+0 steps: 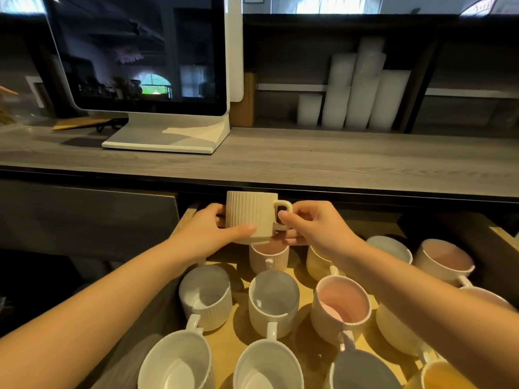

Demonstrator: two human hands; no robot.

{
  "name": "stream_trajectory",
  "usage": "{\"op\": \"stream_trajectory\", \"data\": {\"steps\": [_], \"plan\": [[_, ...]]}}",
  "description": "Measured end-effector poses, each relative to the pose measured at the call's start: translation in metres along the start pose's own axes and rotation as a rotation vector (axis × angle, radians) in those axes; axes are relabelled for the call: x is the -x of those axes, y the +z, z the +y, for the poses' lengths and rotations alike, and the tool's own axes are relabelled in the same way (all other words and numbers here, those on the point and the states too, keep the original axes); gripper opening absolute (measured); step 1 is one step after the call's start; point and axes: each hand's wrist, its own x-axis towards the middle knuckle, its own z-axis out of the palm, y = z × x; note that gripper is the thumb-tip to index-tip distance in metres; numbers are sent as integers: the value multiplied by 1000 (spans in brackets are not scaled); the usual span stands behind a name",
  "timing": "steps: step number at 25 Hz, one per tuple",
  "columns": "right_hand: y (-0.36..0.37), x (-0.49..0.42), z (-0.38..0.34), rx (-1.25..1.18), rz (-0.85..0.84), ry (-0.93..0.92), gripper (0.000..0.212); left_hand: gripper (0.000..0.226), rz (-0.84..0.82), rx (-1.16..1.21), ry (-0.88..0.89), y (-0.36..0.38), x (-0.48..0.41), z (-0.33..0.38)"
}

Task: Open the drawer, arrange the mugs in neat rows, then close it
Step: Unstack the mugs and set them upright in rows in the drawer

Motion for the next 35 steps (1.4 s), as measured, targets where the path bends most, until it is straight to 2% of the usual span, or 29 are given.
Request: {"op": "stream_trajectory", "data": {"steps": [2, 5, 8, 11, 12, 14, 16, 18, 20, 23, 26, 30, 35], "plan": [[7, 5, -3, -9, -22, 20, 13, 71, 21, -2, -2, 10, 1, -3], [7, 12, -9, -42, -146, 9, 17, 65, 64, 108, -4, 3, 1, -4], [-9, 4, -22, -197, -195, 53, 26, 61, -109, 174, 1, -21, 1, -1], [-14, -8, -27, -145, -393, 126, 69, 58, -344, 109, 38, -36, 2, 6], [-11, -9, -28, -95, -458, 120, 77, 63, -403, 72, 61, -39, 2, 7], [-3, -11, -27, -9, -521, 89, 78, 81, -501, 12, 88, -42, 2, 4], [5, -12, -31, 80, -510, 18, 60, 90, -563, -5, 96, -47, 2, -2], [15, -15, -35, 236, -412, -55, 45, 74, -512, -42, 128, -51, 1, -9], [30, -23, -33, 369, -264, -82, 47, 59, -351, -125, 187, -56, -1, -17], [56, -31, -20, 490, -81, -94, 60, 61, -134, -368, 246, -54, 1, -27], [80, -35, -4, 596, 27, -130, 74, 70, -22, -595, 239, -45, 4, -35], [96, -48, 11, 653, 66, -109, 80, 67, 106, -671, 237, -40, 0, -48], [110, -68, 15, 831, -17, -23, 80, 65, 68, -722, 217, -26, -3, -56]]}}
